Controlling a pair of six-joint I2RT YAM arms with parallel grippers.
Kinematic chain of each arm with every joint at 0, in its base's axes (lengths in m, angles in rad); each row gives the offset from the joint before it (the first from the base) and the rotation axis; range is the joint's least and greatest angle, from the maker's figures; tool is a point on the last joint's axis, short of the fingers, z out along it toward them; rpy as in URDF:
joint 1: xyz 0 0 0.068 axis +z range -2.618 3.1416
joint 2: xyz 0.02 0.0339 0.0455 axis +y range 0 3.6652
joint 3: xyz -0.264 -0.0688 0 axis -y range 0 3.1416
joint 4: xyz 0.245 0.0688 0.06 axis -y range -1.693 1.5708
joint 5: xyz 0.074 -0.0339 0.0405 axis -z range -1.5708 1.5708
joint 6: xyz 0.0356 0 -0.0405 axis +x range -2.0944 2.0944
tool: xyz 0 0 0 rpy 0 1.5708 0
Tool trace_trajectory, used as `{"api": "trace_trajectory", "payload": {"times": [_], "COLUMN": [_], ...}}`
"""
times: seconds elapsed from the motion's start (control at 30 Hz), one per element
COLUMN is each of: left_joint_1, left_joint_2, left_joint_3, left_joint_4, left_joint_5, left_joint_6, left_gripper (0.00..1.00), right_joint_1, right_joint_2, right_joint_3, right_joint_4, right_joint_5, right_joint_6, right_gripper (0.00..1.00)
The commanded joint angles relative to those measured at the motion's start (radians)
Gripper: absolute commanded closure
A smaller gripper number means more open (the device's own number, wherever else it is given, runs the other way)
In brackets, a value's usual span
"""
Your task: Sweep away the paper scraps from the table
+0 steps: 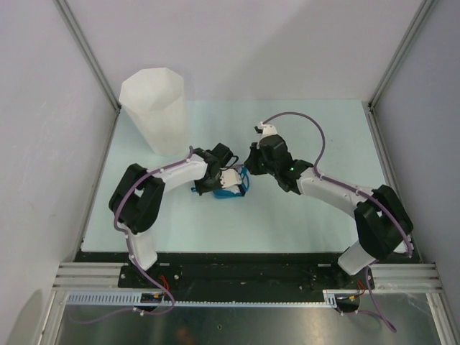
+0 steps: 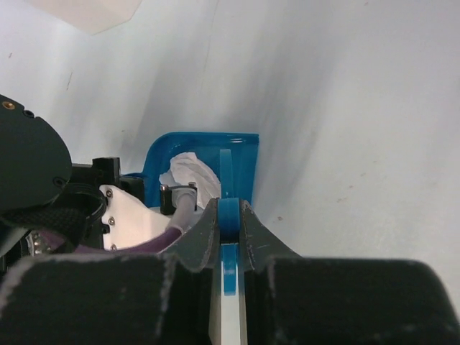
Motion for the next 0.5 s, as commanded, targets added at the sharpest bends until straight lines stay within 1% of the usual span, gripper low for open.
{"api": "trace_trajectory", "payload": {"times": [0.0,0.17,0.27,0.47], "left_joint_1": [-0.002,0.015,0.027,0.073], "left_joint_2": [-0.019,-0.068,-0.116,-0.212], "left_joint_3": [0.049,0.081,0.115,0.23], "left_joint_4": [0.019,0.019,0.021,0.019], "left_joint_5": [0.048,0.143,0.186,0.177], "left_joint_6": [-0.044,-0.083,-0.107,-0.121], "left_gripper": [1.0,1.0,1.0,1.0], "right_joint_1": [-0.003,-0.02,-0.042,-0.083], "right_joint_2": [-0.114,-0.26,-0.341,-0.405], "right_joint_3": [0.043,0.043,0.043,0.035], "right_joint_4": [-0.06,-0.095,-0.113,-0.192], "right_joint_5": [0.139,0.297,0.307,0.324], "right_joint_6": [-0.057,-0.119,-0.136,-0.147], "right_gripper": [1.0,1.0,1.0,1.0]}}
